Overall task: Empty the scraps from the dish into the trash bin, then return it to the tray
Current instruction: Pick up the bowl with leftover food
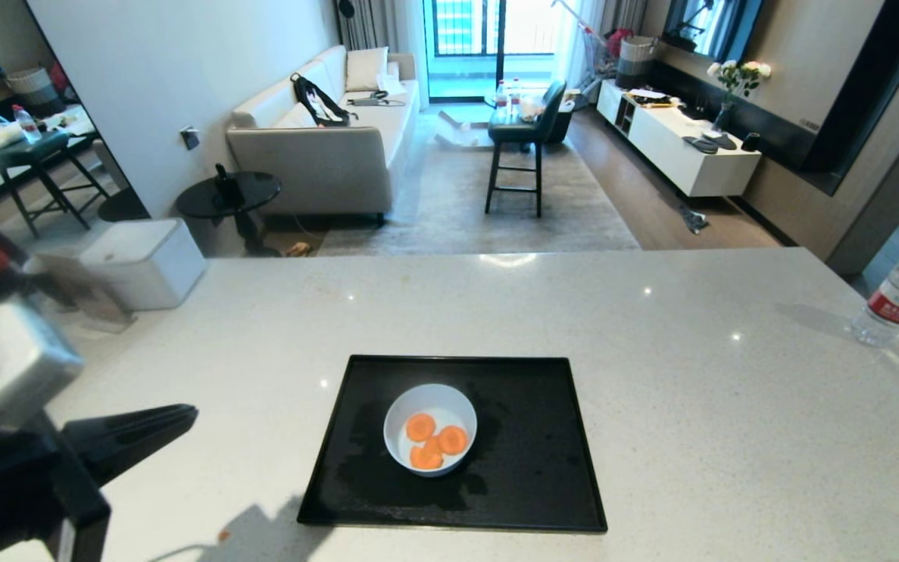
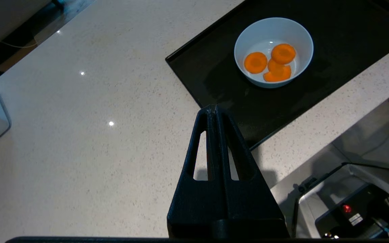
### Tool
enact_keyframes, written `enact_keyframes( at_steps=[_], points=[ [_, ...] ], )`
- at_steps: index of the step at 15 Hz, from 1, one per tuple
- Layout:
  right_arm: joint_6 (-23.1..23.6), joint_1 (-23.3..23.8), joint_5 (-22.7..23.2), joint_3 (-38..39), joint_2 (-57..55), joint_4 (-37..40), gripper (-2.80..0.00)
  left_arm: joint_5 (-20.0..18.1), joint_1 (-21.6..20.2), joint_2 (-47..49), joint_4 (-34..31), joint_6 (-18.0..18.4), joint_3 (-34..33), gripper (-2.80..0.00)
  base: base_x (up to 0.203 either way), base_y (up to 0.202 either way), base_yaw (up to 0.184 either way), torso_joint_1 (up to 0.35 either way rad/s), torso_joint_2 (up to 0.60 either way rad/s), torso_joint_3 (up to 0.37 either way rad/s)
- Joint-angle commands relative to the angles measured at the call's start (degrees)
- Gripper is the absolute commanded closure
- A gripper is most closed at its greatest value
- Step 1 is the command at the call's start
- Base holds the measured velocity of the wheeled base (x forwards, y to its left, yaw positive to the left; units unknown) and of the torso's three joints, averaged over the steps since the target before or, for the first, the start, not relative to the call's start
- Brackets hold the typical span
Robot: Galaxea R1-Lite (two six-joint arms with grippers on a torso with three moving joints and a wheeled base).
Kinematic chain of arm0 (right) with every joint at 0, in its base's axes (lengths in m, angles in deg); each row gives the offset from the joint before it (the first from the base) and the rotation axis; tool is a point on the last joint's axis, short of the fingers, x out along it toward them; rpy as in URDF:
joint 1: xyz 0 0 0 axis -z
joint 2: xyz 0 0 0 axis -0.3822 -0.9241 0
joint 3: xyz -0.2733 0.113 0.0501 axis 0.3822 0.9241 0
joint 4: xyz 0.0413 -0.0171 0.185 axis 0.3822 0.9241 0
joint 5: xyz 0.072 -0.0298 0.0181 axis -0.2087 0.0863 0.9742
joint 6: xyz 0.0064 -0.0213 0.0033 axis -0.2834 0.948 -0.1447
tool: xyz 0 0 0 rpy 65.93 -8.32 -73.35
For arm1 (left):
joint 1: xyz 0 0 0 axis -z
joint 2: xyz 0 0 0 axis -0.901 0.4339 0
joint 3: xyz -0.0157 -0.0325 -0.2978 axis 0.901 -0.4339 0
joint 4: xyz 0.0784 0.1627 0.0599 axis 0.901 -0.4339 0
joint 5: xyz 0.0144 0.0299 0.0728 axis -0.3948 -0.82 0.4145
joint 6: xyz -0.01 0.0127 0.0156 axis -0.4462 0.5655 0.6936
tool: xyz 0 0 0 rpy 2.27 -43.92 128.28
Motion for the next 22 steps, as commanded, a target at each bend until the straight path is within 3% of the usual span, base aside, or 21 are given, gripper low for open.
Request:
enact_keyframes(
  at_steps=[1,4,8,9,13,18,22],
  points=[
    [0.0,0.0,0.0,0.1,0.0,0.0,0.0,1.6,3.8,11.4,0.8,0.6,3.4,0.0,0.0,0.0,0.0,0.0,0.0,0.0],
    [0.0,0.0,0.0,0.0,0.0,0.0,0.0,6.4,8.0,22.4,7.9,1.9,6.2,0.0,0.0,0.0,0.0,0.0,0.0,0.0],
    [0.0,0.0,0.0,0.0,0.0,0.0,0.0,17.1,10.2,34.3,22.3,4.2,7.1,0.0,0.0,0.0,0.0,0.0,0.0,0.0],
    [0.0,0.0,0.0,0.0,0.0,0.0,0.0,18.1,9.6,35.6,24.1,6.4,7.2,-2.78,0.0,0.0,0.0,0.0,0.0,0.0],
    [0.0,0.0,0.0,0.0,0.0,0.0,0.0,18.5,8.3,38.4,24.3,10.7,8.2,-2.8,0.0,0.0,0.0,0.0,0.0,0.0],
    [0.0,0.0,0.0,0.1,0.0,0.0,0.0,19.3,7.9,45.9,22.9,14.6,15.8,-2.8,0.0,0.0,0.0,0.0,0.0,0.0],
    [0.0,0.0,0.0,0.0,0.0,0.0,0.0,20.8,8.1,48.1,10.4,15.7,23.5,-2.8,0.0,0.0,0.0,0.0,0.0,0.0]
  ],
)
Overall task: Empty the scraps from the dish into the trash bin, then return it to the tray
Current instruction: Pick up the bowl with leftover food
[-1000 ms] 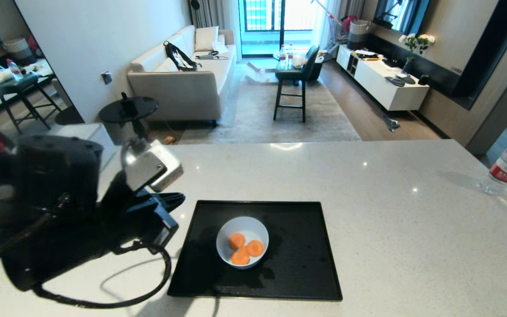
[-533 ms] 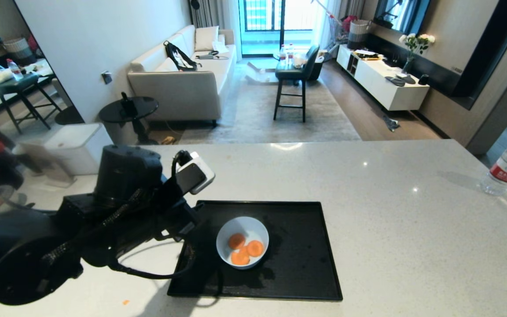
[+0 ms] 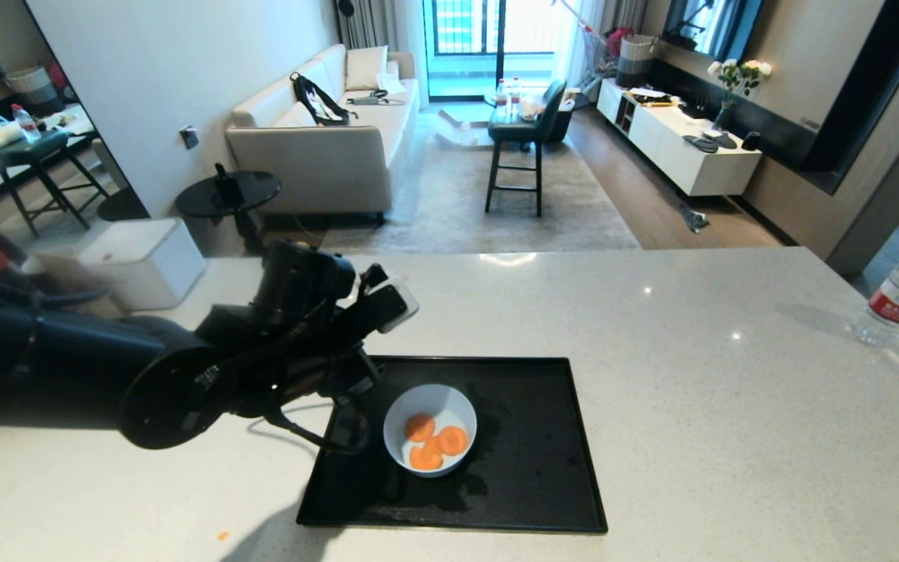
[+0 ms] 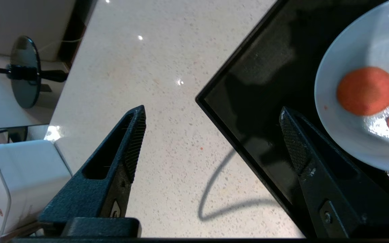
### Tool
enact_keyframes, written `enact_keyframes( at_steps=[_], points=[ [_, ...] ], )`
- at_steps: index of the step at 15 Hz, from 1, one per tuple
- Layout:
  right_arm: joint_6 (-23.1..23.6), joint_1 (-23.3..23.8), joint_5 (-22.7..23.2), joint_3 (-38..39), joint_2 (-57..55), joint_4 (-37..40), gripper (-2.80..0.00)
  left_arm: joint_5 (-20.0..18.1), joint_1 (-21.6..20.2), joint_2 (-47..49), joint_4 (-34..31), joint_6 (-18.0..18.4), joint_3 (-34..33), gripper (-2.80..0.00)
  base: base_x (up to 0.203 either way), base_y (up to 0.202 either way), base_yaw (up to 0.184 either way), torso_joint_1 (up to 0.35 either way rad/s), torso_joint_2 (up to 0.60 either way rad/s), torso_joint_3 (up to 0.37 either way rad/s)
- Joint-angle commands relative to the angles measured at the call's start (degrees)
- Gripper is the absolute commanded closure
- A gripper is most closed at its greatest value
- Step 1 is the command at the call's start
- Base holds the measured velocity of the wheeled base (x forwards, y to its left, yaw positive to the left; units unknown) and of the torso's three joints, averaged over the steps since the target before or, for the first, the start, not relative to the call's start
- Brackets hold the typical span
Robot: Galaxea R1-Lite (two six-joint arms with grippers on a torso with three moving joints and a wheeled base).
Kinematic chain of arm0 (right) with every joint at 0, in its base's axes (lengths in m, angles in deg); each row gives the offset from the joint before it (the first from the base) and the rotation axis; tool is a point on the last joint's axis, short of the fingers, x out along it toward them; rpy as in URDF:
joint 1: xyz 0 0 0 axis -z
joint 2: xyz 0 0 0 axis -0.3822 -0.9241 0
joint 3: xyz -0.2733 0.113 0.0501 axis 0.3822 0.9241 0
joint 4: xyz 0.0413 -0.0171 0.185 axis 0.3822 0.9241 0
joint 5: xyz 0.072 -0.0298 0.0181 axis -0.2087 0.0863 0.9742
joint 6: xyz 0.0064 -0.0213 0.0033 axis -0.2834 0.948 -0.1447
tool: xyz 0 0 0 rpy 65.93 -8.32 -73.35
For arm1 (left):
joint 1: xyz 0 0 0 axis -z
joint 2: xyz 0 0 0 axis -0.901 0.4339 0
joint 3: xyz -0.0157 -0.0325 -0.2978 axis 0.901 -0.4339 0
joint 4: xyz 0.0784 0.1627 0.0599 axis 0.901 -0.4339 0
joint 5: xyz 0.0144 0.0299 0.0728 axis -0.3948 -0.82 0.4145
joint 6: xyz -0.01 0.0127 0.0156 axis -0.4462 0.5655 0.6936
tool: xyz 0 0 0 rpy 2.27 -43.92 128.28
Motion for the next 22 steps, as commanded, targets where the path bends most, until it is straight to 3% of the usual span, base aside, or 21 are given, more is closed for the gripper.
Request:
enact_keyframes(
  at_steps=[1,7,9,12,22],
  points=[
    [0.0,0.0,0.0,0.0,0.0,0.0,0.0,0.1,0.2,1.4,-5.1,0.2,3.4,-2.8,0.0,0.0,0.0,0.0,0.0,0.0],
    [0.0,0.0,0.0,0.0,0.0,0.0,0.0,-0.2,0.9,1.9,-20.8,-0.1,11.3,-2.8,0.0,0.0,0.0,0.0,0.0,0.0],
    [0.0,0.0,0.0,0.0,0.0,0.0,0.0,-0.4,2.5,2.0,-24.1,-3.2,12.7,-2.8,0.0,0.0,0.0,0.0,0.0,0.0],
    [0.0,0.0,0.0,0.0,0.0,0.0,0.0,-0.6,5.2,3.2,-24.6,-8.3,13.3,-2.8,0.0,0.0,0.0,0.0,0.0,0.0],
    [0.0,0.0,0.0,0.0,0.0,0.0,0.0,-0.6,4.0,7.2,-24.6,-10.8,14.9,-2.8,0.0,0.0,0.0,0.0,0.0,0.0]
  ],
)
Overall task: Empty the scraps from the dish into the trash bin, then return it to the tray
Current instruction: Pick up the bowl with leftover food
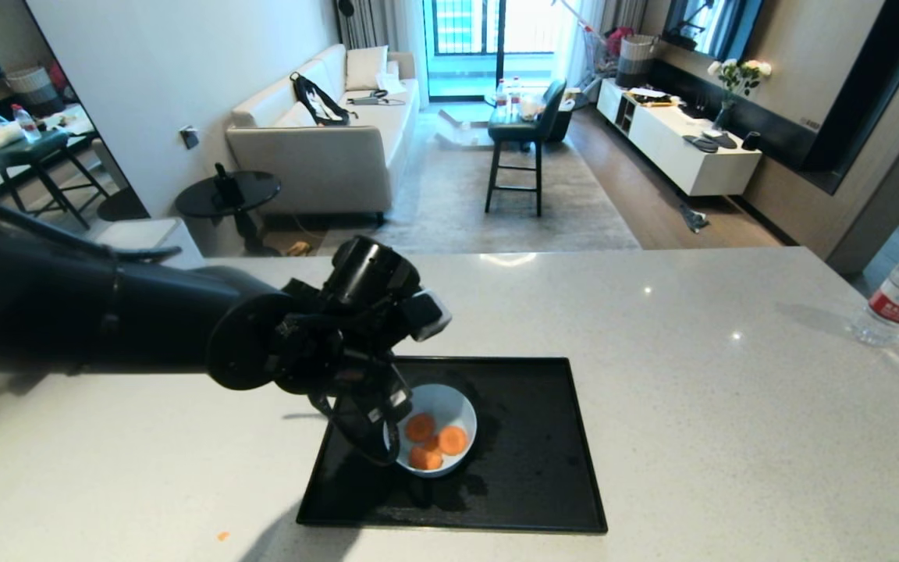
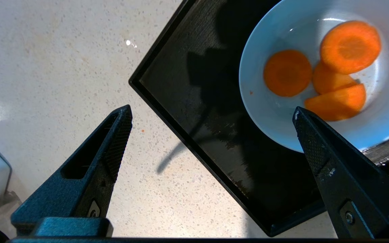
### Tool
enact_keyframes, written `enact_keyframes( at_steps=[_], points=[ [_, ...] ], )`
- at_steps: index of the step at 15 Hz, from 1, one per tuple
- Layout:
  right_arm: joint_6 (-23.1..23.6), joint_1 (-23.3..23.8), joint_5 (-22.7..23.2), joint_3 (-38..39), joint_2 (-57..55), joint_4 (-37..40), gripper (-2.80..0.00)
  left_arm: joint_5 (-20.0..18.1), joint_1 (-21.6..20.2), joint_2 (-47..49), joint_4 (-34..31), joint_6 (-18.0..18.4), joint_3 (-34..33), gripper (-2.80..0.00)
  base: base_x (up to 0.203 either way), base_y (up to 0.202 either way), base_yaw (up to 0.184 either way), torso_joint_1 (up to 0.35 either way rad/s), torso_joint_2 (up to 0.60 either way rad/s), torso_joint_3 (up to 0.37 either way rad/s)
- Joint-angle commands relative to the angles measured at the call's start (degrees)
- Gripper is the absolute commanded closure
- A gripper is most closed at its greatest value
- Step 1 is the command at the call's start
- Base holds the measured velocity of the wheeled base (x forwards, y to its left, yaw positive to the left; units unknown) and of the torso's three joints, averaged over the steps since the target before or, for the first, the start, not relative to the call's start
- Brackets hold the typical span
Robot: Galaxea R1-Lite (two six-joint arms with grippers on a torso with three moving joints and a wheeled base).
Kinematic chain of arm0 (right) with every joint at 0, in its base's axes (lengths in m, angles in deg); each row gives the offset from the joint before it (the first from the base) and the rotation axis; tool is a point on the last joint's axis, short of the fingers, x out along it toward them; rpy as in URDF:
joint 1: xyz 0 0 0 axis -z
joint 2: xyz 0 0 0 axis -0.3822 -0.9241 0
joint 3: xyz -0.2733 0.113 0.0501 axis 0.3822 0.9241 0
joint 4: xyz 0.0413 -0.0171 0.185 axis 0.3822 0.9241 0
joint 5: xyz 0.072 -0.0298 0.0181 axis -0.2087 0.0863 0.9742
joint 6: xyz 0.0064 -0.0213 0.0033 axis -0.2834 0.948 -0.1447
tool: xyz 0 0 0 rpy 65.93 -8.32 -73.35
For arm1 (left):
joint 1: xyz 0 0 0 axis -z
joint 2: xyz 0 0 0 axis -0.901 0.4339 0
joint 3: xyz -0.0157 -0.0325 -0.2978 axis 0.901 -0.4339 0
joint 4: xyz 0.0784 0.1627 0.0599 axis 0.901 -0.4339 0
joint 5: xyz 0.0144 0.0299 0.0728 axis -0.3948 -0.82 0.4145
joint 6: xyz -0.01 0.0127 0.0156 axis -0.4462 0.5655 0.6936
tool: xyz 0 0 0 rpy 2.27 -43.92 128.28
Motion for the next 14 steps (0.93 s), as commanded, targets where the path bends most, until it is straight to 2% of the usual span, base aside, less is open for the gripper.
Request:
enact_keyframes(
  at_steps=[1,14],
  points=[
    [0.0,0.0,0.0,0.0,0.0,0.0,0.0,0.2,-0.4,1.6,0.0,0.1,0.1,-2.8,0.0,0.0,0.0,0.0,0.0,0.0],
    [0.0,0.0,0.0,0.1,0.0,0.0,0.0,0.6,-3.7,8.3,0.1,-0.2,0.9,-2.8,0.0,0.0,0.0,0.0,0.0,0.0]
  ],
)
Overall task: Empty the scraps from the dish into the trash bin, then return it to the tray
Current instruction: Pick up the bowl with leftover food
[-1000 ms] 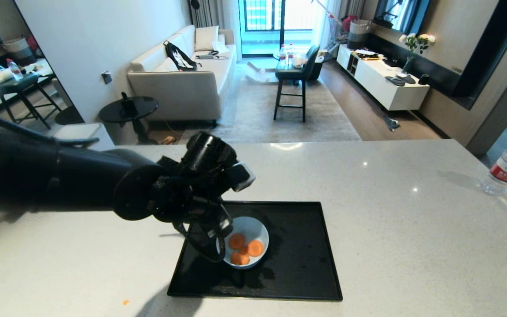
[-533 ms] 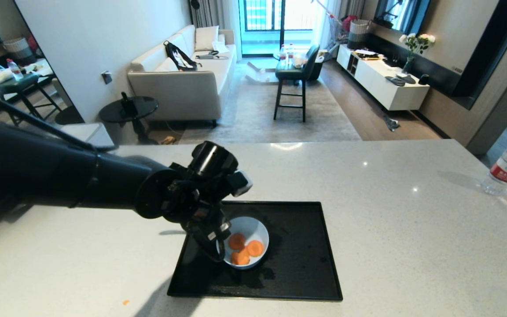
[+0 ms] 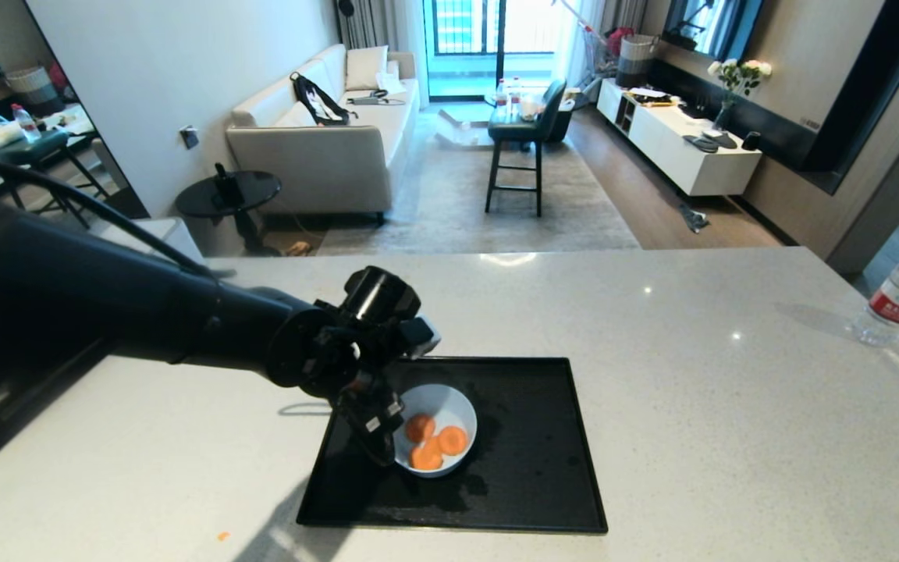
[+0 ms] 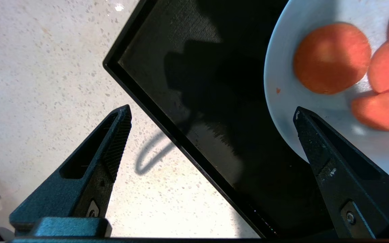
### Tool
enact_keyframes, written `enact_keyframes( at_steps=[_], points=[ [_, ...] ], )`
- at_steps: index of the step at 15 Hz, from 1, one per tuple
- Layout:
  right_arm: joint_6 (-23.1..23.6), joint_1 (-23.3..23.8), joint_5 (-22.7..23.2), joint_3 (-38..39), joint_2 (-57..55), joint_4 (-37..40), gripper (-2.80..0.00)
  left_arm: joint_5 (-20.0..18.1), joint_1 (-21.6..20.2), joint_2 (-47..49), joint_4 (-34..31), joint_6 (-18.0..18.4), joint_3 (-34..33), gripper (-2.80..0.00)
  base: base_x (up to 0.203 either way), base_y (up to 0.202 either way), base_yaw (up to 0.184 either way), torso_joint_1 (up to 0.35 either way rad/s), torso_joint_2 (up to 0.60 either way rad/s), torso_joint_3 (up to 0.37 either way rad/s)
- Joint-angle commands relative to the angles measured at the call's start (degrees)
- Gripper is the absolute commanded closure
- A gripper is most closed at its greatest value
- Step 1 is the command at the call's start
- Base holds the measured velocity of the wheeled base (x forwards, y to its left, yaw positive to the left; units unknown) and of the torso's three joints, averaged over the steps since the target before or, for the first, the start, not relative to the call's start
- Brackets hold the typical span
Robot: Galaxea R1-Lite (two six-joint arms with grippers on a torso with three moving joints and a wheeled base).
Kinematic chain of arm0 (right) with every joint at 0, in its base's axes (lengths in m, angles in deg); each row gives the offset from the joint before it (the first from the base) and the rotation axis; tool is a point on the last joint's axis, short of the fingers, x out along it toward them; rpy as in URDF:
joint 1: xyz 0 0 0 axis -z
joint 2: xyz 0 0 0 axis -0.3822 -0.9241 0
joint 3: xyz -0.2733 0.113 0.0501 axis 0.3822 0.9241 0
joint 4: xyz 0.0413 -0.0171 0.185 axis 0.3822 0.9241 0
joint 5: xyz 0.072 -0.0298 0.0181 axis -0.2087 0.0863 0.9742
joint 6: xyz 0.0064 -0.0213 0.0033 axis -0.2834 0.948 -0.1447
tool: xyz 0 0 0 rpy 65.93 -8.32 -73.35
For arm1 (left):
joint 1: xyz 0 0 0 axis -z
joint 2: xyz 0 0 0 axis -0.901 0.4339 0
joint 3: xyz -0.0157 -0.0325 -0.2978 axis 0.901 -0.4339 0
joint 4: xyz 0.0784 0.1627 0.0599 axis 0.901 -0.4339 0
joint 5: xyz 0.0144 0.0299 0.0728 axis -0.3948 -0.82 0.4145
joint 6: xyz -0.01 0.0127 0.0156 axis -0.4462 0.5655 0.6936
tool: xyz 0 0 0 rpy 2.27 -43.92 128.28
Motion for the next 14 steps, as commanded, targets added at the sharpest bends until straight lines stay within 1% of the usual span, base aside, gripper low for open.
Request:
enact_keyframes(
  at_steps=[1,8,11,14],
  points=[
    [0.0,0.0,0.0,0.0,0.0,0.0,0.0,0.1,-0.2,0.5,-0.1,0.1,-0.5,-2.8,0.0,0.0,0.0,0.0,0.0,0.0],
    [0.0,0.0,0.0,0.0,0.0,0.0,0.0,0.3,-0.2,1.4,-0.1,-0.1,-1.7,-2.8,0.0,0.0,0.0,0.0,0.0,0.0],
    [0.0,0.0,0.0,0.0,0.0,0.0,0.0,0.3,-0.3,1.1,-0.4,0.4,-1.7,-2.8,0.0,0.0,0.0,0.0,0.0,0.0],
    [0.0,0.0,0.0,0.0,0.0,0.0,0.0,0.3,-0.1,0.8,-1.9,0.8,-1.6,-2.8,0.0,0.0,0.0,0.0,0.0,0.0]
  ],
)
